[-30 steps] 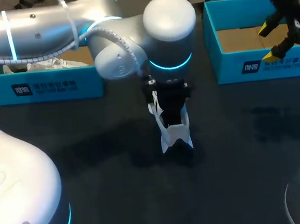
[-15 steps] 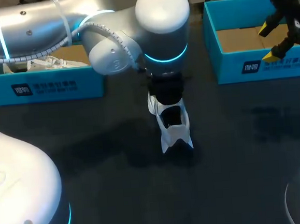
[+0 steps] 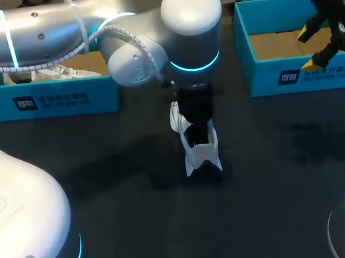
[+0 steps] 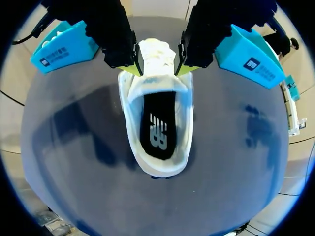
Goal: Take the shoe out of the shoebox, open the shoe tongue, remove and reinsert the insole, then place the shoe into the shoebox
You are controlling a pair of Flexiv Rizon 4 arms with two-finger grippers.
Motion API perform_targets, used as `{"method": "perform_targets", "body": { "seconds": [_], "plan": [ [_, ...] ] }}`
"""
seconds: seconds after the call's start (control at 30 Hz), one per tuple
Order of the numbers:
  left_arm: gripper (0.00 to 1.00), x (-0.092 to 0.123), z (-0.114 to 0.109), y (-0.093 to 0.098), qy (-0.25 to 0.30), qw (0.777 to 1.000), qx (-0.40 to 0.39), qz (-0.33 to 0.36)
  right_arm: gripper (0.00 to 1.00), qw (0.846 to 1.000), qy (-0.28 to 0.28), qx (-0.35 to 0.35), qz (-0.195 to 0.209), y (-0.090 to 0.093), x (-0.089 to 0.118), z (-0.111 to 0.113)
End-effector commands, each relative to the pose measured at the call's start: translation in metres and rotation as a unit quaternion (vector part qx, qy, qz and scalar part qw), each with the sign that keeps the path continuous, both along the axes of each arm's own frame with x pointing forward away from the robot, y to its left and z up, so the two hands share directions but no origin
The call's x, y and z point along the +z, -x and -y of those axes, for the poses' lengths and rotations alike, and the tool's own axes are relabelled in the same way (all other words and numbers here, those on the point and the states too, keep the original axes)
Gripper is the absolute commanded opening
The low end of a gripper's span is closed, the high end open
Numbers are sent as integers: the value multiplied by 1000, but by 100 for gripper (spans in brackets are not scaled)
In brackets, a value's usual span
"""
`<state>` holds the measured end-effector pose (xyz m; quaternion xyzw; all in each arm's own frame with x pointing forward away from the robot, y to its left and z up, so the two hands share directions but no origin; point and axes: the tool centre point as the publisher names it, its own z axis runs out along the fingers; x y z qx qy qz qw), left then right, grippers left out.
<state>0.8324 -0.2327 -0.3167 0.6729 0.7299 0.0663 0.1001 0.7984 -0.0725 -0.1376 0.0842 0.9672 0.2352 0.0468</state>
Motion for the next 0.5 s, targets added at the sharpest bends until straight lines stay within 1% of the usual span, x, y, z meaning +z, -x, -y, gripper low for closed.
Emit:
{"method": "perform_targets", "body": {
  "seconds": [0.03,0.17,0.3,0.4,0.5],
  "plan": [
    [42,-13,1,2,7,1000,2,-16,100,1000,1,0,-1,-1,0,-1],
    [40,-25,3,10,-2,1000,0,-26,100,1000,1,0,-1,-1,0,-1],
    [39,-21,1,13,-3,1000,0,-27,100,1000,1,0,-1,-1,0,-1],
    [40,-13,-1,7,-2,1000,4,-18,100,1000,1,0,-1,-1,0,-1],
    [39,-11,-1,-4,-4,1000,14,-9,100,1000,1,0,-1,-1,0,-1]
  ]
}}
